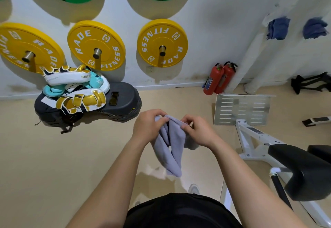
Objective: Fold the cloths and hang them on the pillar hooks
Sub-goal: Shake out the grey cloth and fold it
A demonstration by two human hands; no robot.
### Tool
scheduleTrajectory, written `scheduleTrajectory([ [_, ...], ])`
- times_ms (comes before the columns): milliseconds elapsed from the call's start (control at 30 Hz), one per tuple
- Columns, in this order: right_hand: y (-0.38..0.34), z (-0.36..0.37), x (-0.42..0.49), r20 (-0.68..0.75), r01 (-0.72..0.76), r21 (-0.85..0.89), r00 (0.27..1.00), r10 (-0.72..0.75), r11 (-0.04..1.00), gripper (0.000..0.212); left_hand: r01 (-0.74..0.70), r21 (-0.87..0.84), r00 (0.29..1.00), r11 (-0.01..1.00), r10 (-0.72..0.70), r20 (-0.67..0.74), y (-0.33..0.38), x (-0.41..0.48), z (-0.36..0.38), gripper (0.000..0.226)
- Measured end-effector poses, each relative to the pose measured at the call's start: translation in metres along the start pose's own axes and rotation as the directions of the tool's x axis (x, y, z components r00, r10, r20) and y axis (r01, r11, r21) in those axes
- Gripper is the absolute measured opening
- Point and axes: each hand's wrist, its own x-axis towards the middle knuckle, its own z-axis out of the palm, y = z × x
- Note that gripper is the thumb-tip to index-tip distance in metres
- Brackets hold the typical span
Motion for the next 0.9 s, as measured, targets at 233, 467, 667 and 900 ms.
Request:
scheduleTrajectory([
  [233, 0.036, 0.002, -0.007, -0.028, -0.148, -0.020, 0.989, 0.148, 0.989, 0.014, 0.049, 0.055, 0.998, 0.997, -0.047, -0.035, -0.003, 0.010, -0.017, 0.006],
  [467, 0.047, -0.014, -0.011, -0.259, -0.270, 0.139, 0.919, 0.298, 0.953, 0.021, 0.104, 0.071, 0.994, 0.992, -0.101, -0.047, -0.008, 0.013, -0.027, 0.008],
  [667, 0.038, -0.018, -0.008, -0.367, -0.253, 0.135, 0.886, 0.285, 0.958, 0.018, 0.079, 0.056, 0.997, 0.995, -0.078, -0.018, -0.007, 0.013, -0.019, 0.011],
  [900, -0.008, 0.001, 0.011, -0.143, -0.024, 0.036, 0.989, 0.029, 0.999, 0.032, -0.035, 0.006, 0.994, 0.999, 0.034, 0.108, 0.013, 0.006, -0.001, 0.033],
])
